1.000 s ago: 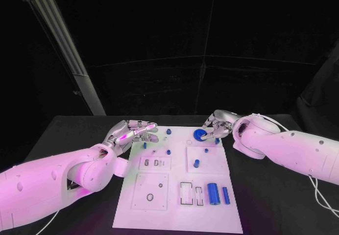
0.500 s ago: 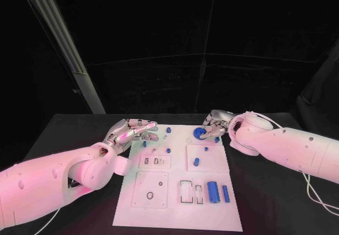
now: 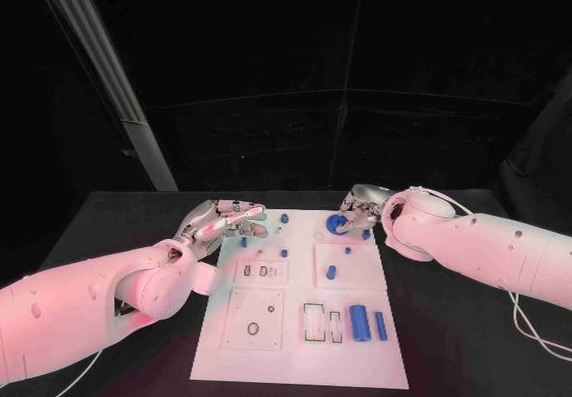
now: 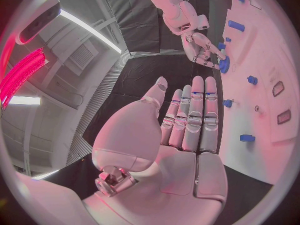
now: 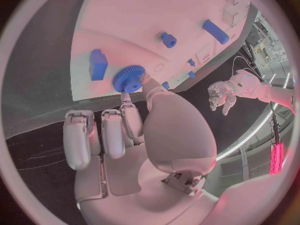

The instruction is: Assemble the parts on the task board

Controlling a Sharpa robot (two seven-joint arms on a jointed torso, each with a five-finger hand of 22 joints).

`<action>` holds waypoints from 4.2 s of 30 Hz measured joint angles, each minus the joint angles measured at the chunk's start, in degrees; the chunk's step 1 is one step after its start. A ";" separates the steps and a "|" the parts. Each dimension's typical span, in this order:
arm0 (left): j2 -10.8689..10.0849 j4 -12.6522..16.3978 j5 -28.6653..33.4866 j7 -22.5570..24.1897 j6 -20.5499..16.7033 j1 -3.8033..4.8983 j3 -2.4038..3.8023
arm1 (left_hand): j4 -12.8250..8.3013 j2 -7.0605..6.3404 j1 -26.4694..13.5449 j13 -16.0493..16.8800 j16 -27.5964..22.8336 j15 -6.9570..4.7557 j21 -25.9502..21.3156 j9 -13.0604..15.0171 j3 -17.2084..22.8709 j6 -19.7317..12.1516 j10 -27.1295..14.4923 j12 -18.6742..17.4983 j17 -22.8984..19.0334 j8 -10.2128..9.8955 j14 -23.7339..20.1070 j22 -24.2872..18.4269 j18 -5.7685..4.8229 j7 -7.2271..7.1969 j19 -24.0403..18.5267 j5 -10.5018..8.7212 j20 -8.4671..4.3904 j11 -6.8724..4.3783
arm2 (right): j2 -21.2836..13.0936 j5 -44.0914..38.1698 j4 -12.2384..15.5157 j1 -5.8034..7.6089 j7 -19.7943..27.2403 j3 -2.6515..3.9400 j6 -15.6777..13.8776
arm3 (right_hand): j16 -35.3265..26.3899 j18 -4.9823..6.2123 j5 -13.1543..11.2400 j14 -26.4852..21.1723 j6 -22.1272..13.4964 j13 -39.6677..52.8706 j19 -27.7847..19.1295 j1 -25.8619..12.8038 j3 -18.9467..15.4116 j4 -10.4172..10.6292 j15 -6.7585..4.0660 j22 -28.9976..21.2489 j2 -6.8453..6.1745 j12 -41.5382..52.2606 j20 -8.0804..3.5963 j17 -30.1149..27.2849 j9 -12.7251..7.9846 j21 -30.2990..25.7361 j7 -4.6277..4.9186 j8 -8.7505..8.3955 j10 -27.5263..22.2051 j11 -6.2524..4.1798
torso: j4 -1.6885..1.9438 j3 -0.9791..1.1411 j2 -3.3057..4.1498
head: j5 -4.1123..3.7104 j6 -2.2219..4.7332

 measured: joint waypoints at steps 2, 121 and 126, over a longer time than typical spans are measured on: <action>0.00 -0.01 0.00 -0.03 0.04 0.00 0.00 | 0.00 0.00 0.00 0.00 0.00 0.00 0.00 0.00 0.00 0.00 0.00 0.00 0.00 0.00 0.00 0.00 0.00 0.00 0.00 0.00 0.00 0.00 | 0.10 -0.74 -0.04 0.00 -0.07 0.00 0.05 | 0.56 0.00 0.00 0.00 0.52 0.61 0.00 0.23 0.14 -0.79 0.00 0.00 0.23 2.80 0.00 0.00 0.05 0.02 -0.14 0.00 0.67 -0.10 | 0.00 0.00 0.00 | -0.02 -0.03; -1.31 -0.47 -0.02 -0.48 0.34 0.11 -0.04 | -0.57 0.00 0.00 -0.07 -0.38 0.00 0.00 -0.04 -0.09 0.00 0.00 -0.62 0.09 -0.50 0.00 -0.15 -0.01 0.00 0.00 0.00 0.00 0.00 | 2.25 -4.99 4.90 -1.07 6.22 -0.79 -9.46 | -0.35 0.02 5.19 -0.01 -0.38 0.66 -0.01 -1.61 1.38 6.21 0.41 -0.02 -0.49 4.40 0.41 -0.03 -0.13 0.02 0.35 -0.17 0.84 0.53 | -0.43 0.20 -0.21 | 1.00 -0.44; -1.47 -0.47 -0.02 -0.47 0.34 0.11 -0.04 | -0.57 0.23 0.23 -0.07 -0.60 0.00 0.00 -0.04 -0.09 0.00 0.00 -0.62 0.09 -0.50 0.00 -0.14 -0.01 0.00 0.00 0.00 0.00 0.00 | -5.03 2.69 7.46 -0.99 11.34 -0.80 -9.32 | -0.57 0.02 4.73 -0.01 1.53 0.66 -0.01 1.53 1.75 2.34 0.41 -0.02 -1.08 3.85 0.40 0.00 0.11 -0.48 -0.10 0.38 0.84 0.53 | -0.94 0.24 -0.52 | 0.98 -0.20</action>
